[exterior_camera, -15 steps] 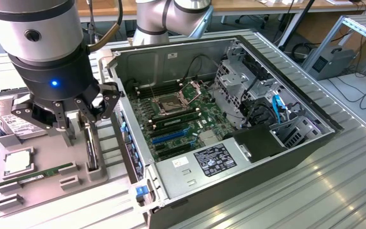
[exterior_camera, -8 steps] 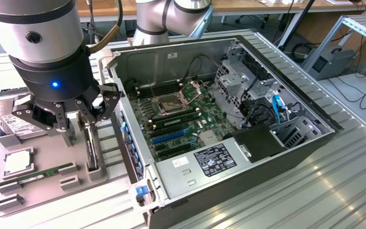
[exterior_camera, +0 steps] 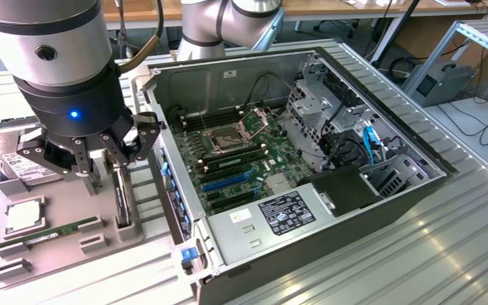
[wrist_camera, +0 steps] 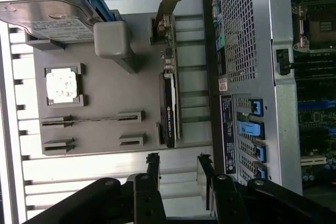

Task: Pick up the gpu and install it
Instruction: 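Pick up the gpu and move the gpu toward the slot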

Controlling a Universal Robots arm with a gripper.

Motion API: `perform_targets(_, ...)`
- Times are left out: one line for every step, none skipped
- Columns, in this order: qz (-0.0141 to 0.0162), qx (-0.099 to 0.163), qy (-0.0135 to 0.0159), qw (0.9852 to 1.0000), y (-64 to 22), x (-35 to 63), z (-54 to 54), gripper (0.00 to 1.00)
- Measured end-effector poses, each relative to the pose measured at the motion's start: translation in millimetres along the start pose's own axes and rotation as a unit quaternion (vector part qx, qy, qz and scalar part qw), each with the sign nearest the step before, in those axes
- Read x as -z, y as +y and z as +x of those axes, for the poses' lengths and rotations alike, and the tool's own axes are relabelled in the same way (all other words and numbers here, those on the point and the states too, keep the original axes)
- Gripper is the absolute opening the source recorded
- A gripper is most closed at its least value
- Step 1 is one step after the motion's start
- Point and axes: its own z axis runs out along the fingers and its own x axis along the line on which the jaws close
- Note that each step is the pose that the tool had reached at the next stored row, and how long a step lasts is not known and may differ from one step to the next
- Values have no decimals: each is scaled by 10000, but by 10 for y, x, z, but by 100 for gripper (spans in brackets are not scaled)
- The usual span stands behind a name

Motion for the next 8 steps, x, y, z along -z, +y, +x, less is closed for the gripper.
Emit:
perform_targets(0, 0, 0, 10000, 0, -3, 0, 42)
perform_targets(0, 0, 0, 10000, 0, -5, 0, 42)
perform_targets(0, 0, 0, 10000, 0, -8, 0, 42)
perform_targets(0, 0, 0, 10000, 0, -10, 0, 42)
perform_targets(0, 0, 0, 10000, -1, -14, 0, 42)
perform_targets(0, 0, 0, 10000, -1, -16, 0, 42)
perform_targets(0, 0, 0, 10000, -1, -19, 1, 42)
perform_targets(0, 0, 0, 10000, -1, -22, 1, 42)
